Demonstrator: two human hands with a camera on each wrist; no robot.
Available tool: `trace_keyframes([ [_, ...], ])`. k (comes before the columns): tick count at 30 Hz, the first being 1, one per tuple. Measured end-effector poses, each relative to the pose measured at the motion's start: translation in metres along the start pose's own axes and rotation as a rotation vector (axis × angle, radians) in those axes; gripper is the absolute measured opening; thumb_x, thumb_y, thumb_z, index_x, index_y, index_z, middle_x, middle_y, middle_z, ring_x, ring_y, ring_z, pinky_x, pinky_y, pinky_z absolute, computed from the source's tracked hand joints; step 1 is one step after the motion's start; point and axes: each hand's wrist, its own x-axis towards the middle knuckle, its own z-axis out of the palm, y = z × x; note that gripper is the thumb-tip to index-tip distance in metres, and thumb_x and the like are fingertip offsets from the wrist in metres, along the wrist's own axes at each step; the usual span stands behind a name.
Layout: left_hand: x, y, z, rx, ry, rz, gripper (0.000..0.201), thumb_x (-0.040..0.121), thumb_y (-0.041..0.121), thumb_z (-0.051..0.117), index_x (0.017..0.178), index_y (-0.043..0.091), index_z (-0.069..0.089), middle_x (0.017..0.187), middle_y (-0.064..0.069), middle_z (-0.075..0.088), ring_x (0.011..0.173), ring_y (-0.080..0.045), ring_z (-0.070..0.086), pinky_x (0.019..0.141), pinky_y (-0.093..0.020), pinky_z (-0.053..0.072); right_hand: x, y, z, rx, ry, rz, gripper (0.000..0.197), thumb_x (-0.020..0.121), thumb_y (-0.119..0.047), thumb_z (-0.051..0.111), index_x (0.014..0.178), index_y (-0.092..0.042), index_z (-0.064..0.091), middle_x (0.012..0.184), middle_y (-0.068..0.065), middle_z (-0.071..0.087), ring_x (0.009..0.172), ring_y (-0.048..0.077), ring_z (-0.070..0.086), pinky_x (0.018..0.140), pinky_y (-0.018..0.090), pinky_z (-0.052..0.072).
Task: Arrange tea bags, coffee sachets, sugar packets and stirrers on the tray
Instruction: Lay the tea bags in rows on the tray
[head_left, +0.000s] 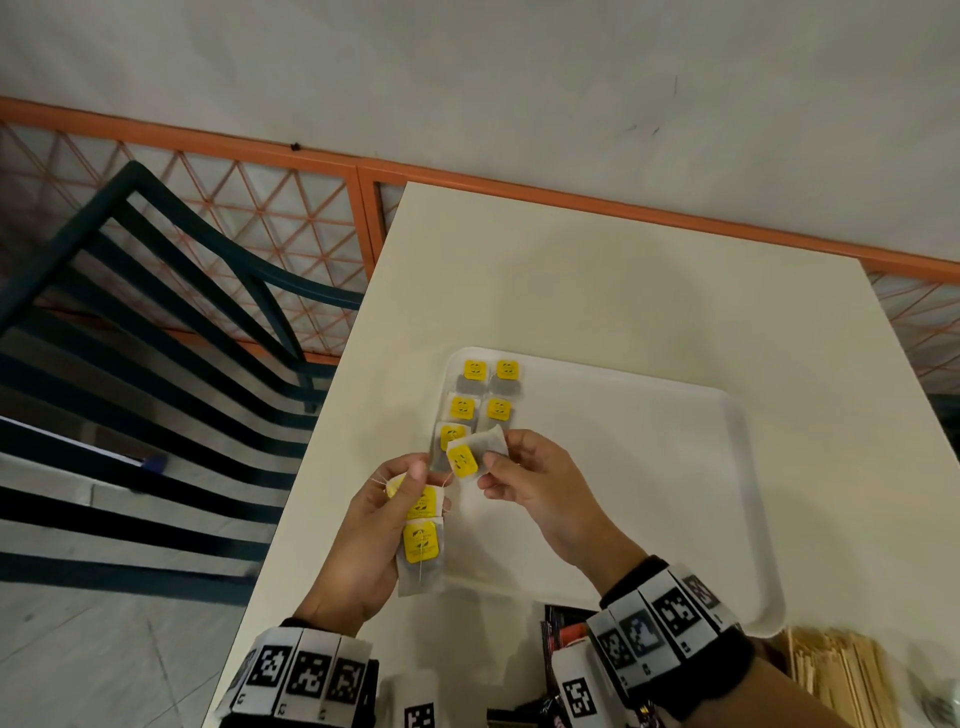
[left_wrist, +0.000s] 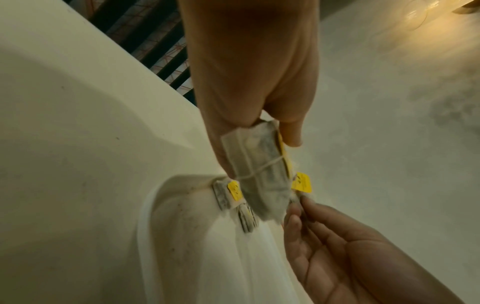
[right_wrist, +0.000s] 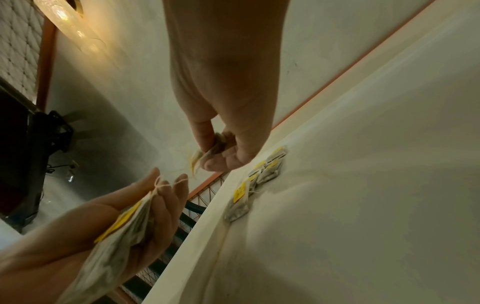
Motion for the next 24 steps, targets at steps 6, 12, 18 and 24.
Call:
trace_keyframes([
  [6, 0.001, -0.002, 0.007, 0.052, 0.016, -0.013, 0.011, 0.088, 0.005, 0.052, 0.091, 0.008, 0.063, 0.073, -0.003, 0.067, 0.055, -0.012, 0.061, 0.05, -0.023, 0.052, -0.006, 0.001, 0.006, -0.125, -0.037, -0.133, 0.017, 0.085, 0.002, 0.059, 0.089, -0.015, 0.06, 0.082, 0.003, 0.066, 0.073, 0.017, 0.065, 0.071, 0.021, 0.055],
  [12, 0.003, -0.005, 0.005, 0.119, 0.082, -0.038, 0.012, 0.086, 0.003, 0.057, 0.087, 0.009, 0.068, 0.072, -0.005, 0.067, 0.059, -0.012, 0.063, 0.051, -0.024, 0.054, -0.009, 0.003, 0.007, 0.006, -0.14, 0.054, 0.016, 0.088, -0.001, 0.055, 0.096, -0.015, 0.055, 0.089, 0.004, 0.065, 0.078, 0.017, 0.065, 0.077, 0.027, 0.054],
  [18, -0.001, 0.002, 0.0, 0.32, -0.01, -0.048, 0.014, 0.087, 0.004, 0.057, 0.09, 0.01, 0.07, 0.076, -0.008, 0.067, 0.063, -0.013, 0.06, 0.051, -0.021, 0.052, -0.003, 0.014, -0.004, -0.499, -0.107, -0.031, 0.025, 0.085, -0.027, 0.064, 0.11, -0.025, 0.061, 0.101, -0.006, 0.061, 0.088, 0.004, 0.056, 0.079, 0.012, 0.042],
  [24, 0.002, 0.001, -0.004, 0.264, 0.04, -0.069, 0.011, 0.089, 0.01, 0.055, 0.089, 0.01, 0.066, 0.074, -0.008, 0.062, 0.068, -0.019, 0.057, 0.051, -0.022, 0.052, 0.008, 0.014, -0.006, -0.653, -0.09, -0.104, 0.009, 0.083, -0.019, 0.066, 0.09, -0.012, 0.067, 0.082, -0.003, 0.06, 0.073, 0.009, 0.051, 0.068, 0.017, 0.039],
])
